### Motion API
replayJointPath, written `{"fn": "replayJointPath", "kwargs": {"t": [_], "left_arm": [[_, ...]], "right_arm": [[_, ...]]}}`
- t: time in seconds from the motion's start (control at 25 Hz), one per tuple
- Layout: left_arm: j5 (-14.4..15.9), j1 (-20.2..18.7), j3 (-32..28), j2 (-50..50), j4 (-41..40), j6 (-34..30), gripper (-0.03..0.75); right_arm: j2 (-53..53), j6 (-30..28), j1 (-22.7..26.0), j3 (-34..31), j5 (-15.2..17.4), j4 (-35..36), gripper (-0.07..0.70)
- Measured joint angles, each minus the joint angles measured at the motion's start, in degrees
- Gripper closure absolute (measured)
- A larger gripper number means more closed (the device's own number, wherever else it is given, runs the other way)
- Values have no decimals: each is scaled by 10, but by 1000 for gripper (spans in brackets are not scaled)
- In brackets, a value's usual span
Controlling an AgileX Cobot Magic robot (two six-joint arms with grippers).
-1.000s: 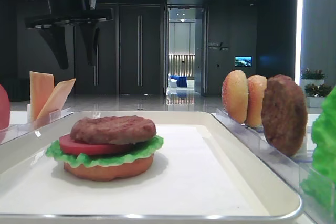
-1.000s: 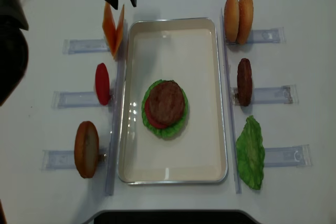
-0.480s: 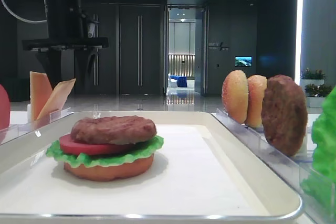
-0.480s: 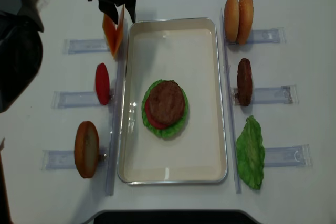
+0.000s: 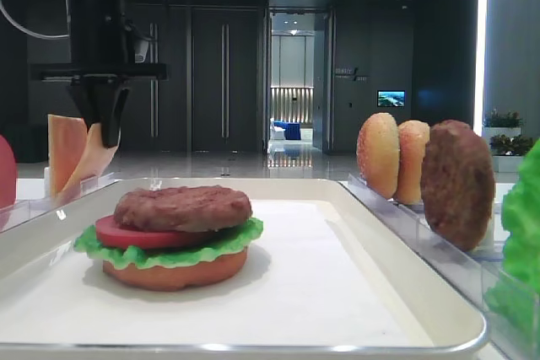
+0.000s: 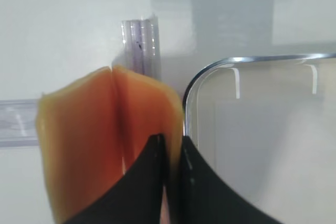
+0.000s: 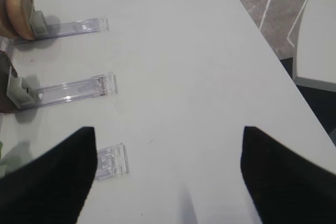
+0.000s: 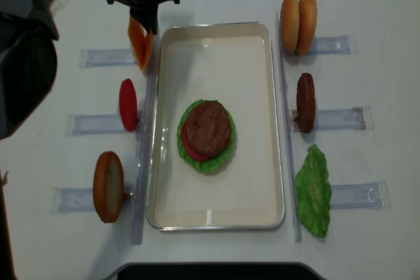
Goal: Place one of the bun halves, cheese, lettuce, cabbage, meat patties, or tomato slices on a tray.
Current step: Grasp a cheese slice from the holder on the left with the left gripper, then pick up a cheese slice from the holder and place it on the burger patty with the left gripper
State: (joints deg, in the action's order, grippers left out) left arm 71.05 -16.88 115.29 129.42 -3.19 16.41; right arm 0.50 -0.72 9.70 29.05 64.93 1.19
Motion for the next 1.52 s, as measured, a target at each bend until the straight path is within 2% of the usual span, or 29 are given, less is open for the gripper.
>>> {"fn": "replayJointPath", "kwargs": {"t": [0.56,0.68,0.84,0.96,1.12,1.36,1.52], "left_arm": [[-1,-4,-10,-136,81,17,689],[-1,-26,-71,-172,63,33,689],[-2,-66,-202,-259,53,62,689],[-30,-92,-299,-337,59,100,689],[-64,-106,-393,-419,56,131,689],[-86,-106,-422,-438,44,133,689],[-142,-106,-424,-426,98,97,689]], "right_arm": [[0,0,0,0,0,0,95],[0,0,0,0,0,0,95],[0,0,0,0,0,0,95],[0,0,0,0,0,0,95],[0,0,0,0,0,0,95],[0,0,0,0,0,0,95],[0,0,0,0,0,0,95]]}}
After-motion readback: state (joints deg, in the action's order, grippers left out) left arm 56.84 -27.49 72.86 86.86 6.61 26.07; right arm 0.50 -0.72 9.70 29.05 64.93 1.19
